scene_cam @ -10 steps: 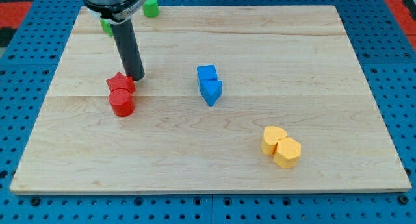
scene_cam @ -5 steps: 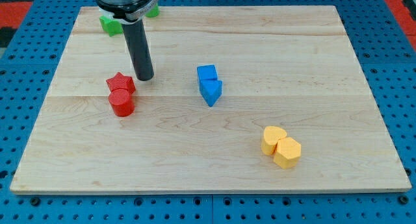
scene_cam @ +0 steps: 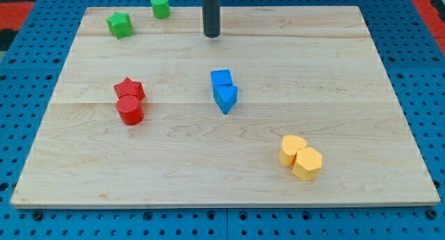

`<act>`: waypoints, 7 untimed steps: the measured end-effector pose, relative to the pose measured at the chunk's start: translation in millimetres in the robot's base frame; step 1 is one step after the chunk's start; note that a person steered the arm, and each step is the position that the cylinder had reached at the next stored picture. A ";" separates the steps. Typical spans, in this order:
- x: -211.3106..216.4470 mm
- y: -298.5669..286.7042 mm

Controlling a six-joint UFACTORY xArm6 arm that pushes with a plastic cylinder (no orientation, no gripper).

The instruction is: Push the green circle to the top center

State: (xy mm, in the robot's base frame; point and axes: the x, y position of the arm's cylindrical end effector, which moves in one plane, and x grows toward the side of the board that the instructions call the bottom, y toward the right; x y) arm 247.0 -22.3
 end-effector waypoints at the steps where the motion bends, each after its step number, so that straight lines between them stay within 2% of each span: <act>1: -54.6 -0.3; 3: -53.5 -16.8; 4: -39.2 -71.5; 5: -1.5 -125.1; 6: 46.2 -127.7; 7: 60.7 -188.4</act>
State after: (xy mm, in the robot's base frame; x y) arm 307.7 -210.7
